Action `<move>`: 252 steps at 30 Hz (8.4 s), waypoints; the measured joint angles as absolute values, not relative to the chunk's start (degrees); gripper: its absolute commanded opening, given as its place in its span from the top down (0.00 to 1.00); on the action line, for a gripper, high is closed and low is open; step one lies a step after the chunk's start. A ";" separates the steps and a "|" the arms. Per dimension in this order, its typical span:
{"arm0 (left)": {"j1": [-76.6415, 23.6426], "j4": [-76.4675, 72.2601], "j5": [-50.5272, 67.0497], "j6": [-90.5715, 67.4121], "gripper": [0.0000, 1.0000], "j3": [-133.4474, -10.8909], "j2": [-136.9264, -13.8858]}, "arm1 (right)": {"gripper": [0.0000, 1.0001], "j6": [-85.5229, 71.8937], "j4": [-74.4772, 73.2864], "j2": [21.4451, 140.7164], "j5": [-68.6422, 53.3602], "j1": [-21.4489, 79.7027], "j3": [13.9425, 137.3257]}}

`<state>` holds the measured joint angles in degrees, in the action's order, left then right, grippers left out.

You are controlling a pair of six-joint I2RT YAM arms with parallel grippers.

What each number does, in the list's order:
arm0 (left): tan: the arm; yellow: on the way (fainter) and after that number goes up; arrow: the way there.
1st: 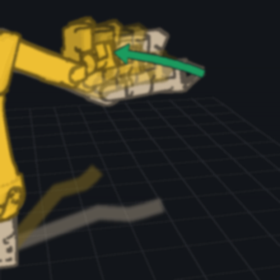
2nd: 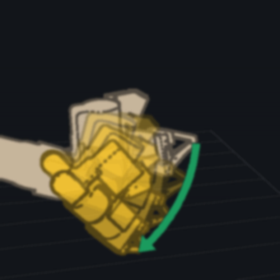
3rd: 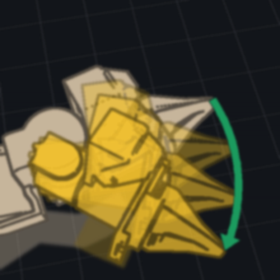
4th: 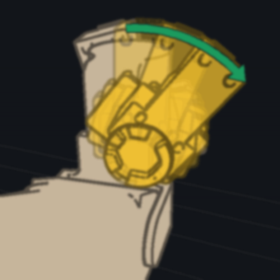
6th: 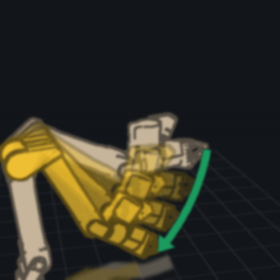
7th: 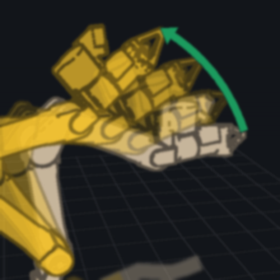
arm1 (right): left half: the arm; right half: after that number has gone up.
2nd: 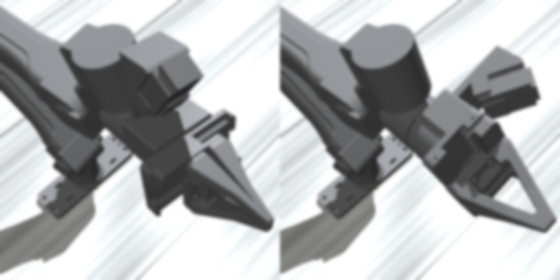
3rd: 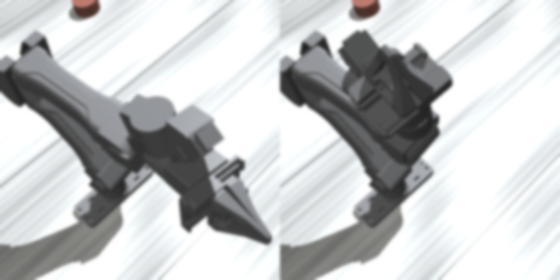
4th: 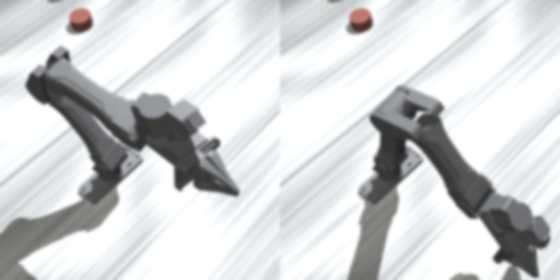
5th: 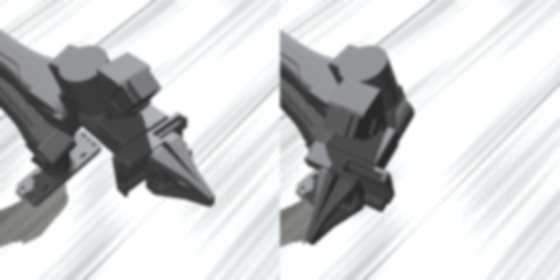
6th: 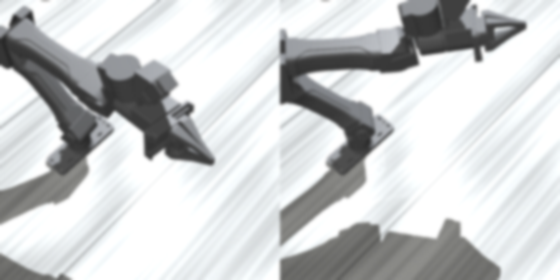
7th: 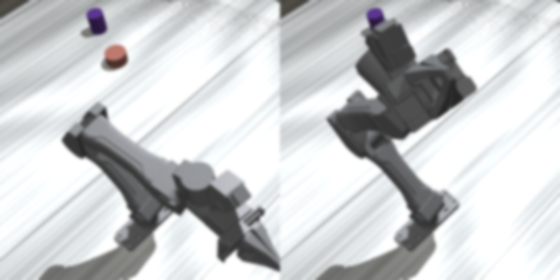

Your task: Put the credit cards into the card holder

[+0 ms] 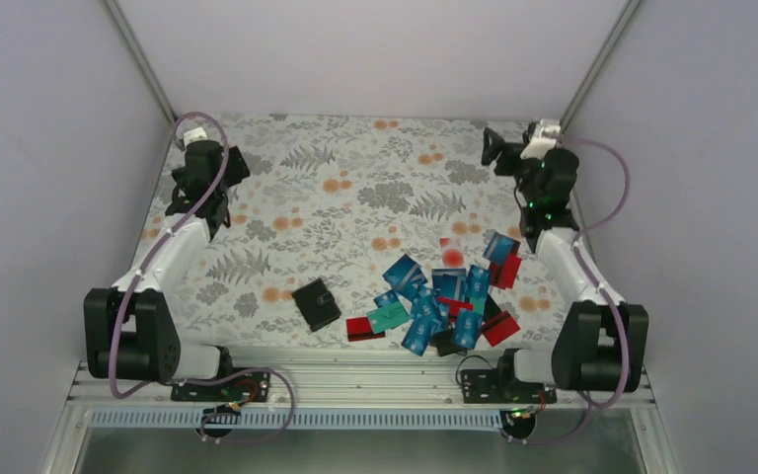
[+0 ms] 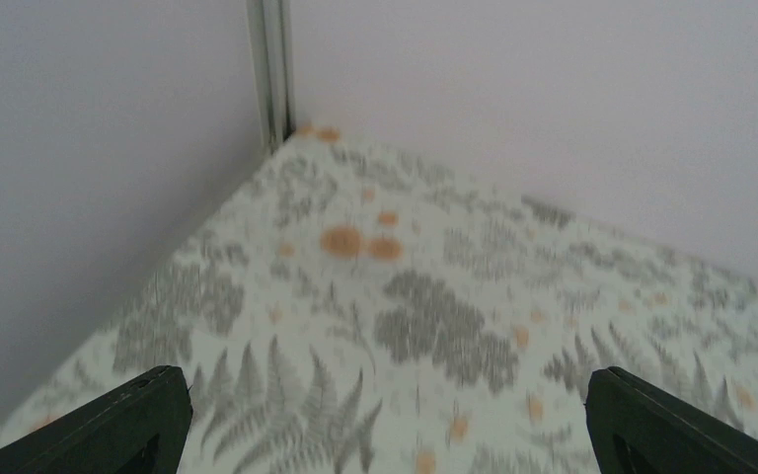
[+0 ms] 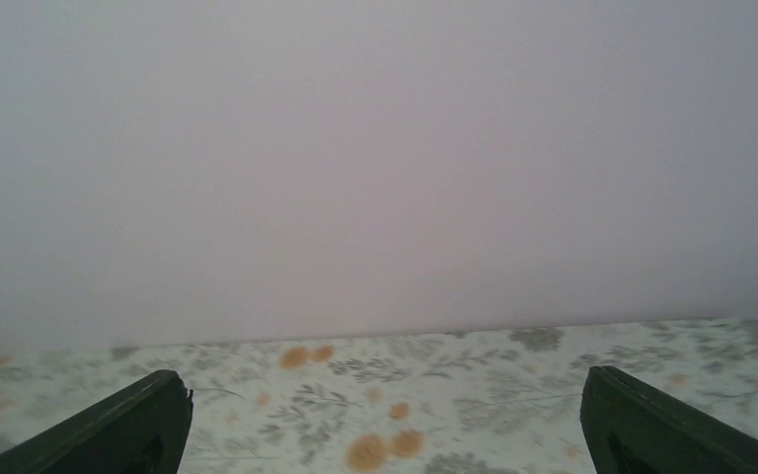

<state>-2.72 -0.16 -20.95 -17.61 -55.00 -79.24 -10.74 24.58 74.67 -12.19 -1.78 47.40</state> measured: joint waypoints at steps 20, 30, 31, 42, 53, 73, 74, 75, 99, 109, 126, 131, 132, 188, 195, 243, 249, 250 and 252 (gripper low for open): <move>-17.87 36.82 6.63 -34.70 0.33 -36.93 -56.86 | 0.07 -22.13 -7.27 87.90 -32.29 18.70 59.51; -23.07 36.88 15.07 -43.09 0.50 -24.80 -49.58 | 0.16 -22.28 -8.40 91.59 -36.07 32.91 55.29; -23.44 36.25 15.57 -43.88 0.51 -23.88 -49.65 | 0.16 -22.28 -8.43 92.29 -36.21 33.85 55.11; -27.03 27.88 16.58 -48.90 0.62 -19.77 -54.17 | 0.18 -22.17 -8.38 98.02 -36.25 35.22 54.74; -28.51 18.48 16.14 -51.05 0.98 -17.19 -58.46 | 0.19 -20.99 -8.34 99.37 -36.93 35.40 54.70; -28.71 17.15 11.53 -38.87 0.98 -28.67 -58.76 | 0.12 -18.63 -6.22 100.97 -46.96 37.23 55.70; -28.71 17.02 11.94 -38.04 0.98 -29.02 -58.65 | 0.12 -18.79 -5.87 101.54 -47.68 37.23 56.25; -28.71 16.78 12.51 -37.08 0.98 -29.41 -58.39 | 0.12 -18.85 -5.48 102.13 -48.38 37.23 56.77; -28.16 15.07 23.99 -25.96 0.97 -33.23 -51.16 | 0.76 -20.32 -2.04 103.22 -64.77 35.64 62.89; -28.51 14.11 22.50 -26.61 0.13 -34.17 -50.46 | 0.79 -17.37 -3.88 97.38 -67.37 35.83 62.89; -28.51 2.35 30.65 -32.34 0.83 -29.12 -42.04 | 0.66 -18.96 -4.12 94.63 -67.55 35.88 70.76; -28.51 2.20 30.17 -32.14 0.97 -29.10 -41.63 | 0.19 -17.23 -8.88 94.61 -62.15 35.94 72.51; -28.56 2.44 29.50 -31.88 0.97 -29.12 -41.82 | 0.17 -16.78 -10.24 94.52 -59.09 35.94 72.95; -36.25 12.03 4.14 -27.40 0.98 -35.51 -55.35 | 0.40 -24.27 -22.33 98.32 -17.56 43.18 77.01; -36.84 15.73 3.33 -26.74 0.98 -36.21 -55.99 | 0.41 -25.19 -18.83 98.39 -17.32 43.31 72.60; -37.19 12.10 1.54 -26.81 0.98 -39.72 -58.81 | 0.72 -22.70 -7.55 96.75 -34.06 36.14 67.07; -37.21 12.05 1.56 -27.14 0.98 -39.22 -58.78 | 0.95 -22.70 -8.67 99.39 -33.39 36.16 67.07; -37.21 12.05 1.56 -27.24 0.98 -39.07 -58.78 | 0.96 -22.59 -8.73 99.46 -33.39 36.16 67.02; -37.26 11.97 1.54 -27.62 0.98 -38.87 -59.00 | 0.96 -22.55 -8.80 99.46 -33.12 36.21 66.98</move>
<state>-37.26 11.97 1.54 -27.62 -38.87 -59.00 -22.55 -8.80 99.46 -33.12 36.21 66.98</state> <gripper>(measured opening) 0.090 0.057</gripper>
